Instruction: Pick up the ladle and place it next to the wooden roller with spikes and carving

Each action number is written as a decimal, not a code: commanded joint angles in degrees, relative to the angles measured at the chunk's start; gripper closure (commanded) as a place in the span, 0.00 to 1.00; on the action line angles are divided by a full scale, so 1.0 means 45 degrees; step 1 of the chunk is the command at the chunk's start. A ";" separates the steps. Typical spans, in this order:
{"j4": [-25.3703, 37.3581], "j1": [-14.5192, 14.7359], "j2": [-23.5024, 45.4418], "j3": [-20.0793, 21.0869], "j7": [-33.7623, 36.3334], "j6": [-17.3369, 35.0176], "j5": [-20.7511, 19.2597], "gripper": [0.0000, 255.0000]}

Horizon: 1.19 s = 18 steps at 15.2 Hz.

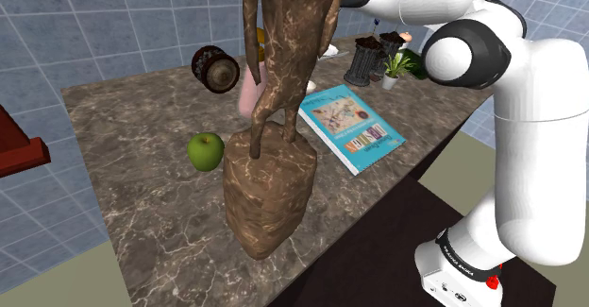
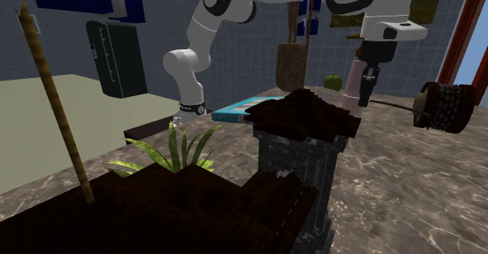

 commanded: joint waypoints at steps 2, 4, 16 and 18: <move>-0.0267 0.0021 0.0143 0.0022 -0.0048 0.0413 0.0039 1.00; -0.0522 0.0037 0.0197 0.0033 -0.0096 0.0716 0.0063 1.00; -0.1381 0.0077 0.0554 0.0090 -0.0297 0.1910 0.0197 1.00; -0.1381 0.0078 0.0554 0.0089 -0.0298 0.1910 0.0197 1.00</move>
